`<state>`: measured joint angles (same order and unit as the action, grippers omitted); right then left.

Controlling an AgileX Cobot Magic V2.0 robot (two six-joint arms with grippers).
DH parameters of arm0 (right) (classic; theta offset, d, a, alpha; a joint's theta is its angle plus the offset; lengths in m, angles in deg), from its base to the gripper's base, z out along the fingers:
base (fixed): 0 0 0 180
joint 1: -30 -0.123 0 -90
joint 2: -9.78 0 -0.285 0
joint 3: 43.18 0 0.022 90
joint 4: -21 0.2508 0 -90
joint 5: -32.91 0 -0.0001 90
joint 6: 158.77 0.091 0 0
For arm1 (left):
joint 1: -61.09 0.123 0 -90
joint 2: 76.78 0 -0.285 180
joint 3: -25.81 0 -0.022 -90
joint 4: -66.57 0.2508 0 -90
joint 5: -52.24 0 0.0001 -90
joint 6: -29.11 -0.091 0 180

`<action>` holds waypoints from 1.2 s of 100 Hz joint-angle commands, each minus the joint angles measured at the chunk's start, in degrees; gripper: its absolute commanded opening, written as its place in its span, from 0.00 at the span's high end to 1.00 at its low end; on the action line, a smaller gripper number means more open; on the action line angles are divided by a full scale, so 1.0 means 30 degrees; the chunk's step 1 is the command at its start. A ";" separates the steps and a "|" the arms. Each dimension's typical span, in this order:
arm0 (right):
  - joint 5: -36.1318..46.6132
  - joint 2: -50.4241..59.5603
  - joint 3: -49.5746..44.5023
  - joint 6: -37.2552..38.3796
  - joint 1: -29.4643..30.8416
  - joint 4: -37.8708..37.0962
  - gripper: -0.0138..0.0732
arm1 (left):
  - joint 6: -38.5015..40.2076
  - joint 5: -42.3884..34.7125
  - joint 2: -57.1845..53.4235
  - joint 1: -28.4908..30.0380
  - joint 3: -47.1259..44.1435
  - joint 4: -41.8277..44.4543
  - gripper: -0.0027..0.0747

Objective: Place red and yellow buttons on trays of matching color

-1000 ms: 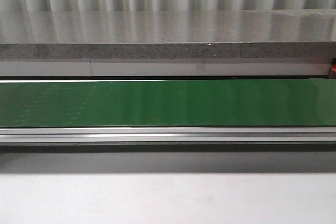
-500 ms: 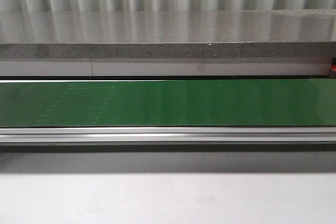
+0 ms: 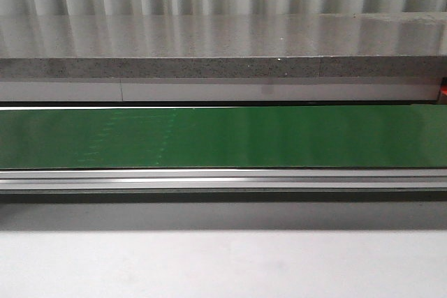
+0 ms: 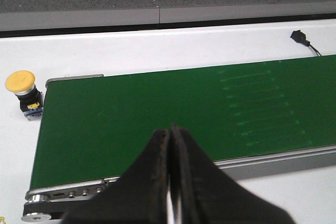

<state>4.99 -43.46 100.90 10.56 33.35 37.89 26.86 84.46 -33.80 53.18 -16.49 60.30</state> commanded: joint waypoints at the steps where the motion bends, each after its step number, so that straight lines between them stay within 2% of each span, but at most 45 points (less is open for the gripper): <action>1: 0.2405 0.1240 -0.0504 -0.0236 -0.0054 -0.0107 0.92 | -0.0071 -0.1416 -0.0003 -0.0148 0.0480 -0.0141 0.99; 13: 0.3553 0.2726 -0.2167 -0.0150 -0.0054 -0.0151 0.92 | -0.0071 -0.1416 -0.0003 -0.0148 0.0480 -0.0141 0.99; 20: 0.3839 0.3547 -0.3058 0.0827 -0.0054 -0.0550 0.92 | -0.0071 -0.1416 -0.0003 -0.0148 0.0480 -0.0141 0.99; 40: 0.3612 0.5677 -0.4651 0.5446 -0.0054 -0.4974 0.92 | -0.0071 -0.1416 -0.0003 -0.0148 0.0480 -0.0141 0.99; 55: 0.3402 0.7235 -0.5315 0.5511 -0.0054 -0.5118 0.92 | -0.0071 -0.1416 -0.0003 -0.0148 0.0480 -0.0141 0.99; 86: 0.0565 0.8262 -0.5336 0.5511 -0.0054 -0.5118 0.92 | -0.0071 -0.1416 -0.0003 -0.0148 0.0480 -0.0141 0.99; 120: 0.0578 0.8262 -0.5336 0.5511 -0.0054 -0.5118 0.92 | -0.0071 -0.1416 -0.0003 -0.0148 0.0480 -0.0141 0.99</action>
<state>2.89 -18.31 83.39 27.07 33.35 23.20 26.86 84.46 -33.80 53.18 -16.49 60.30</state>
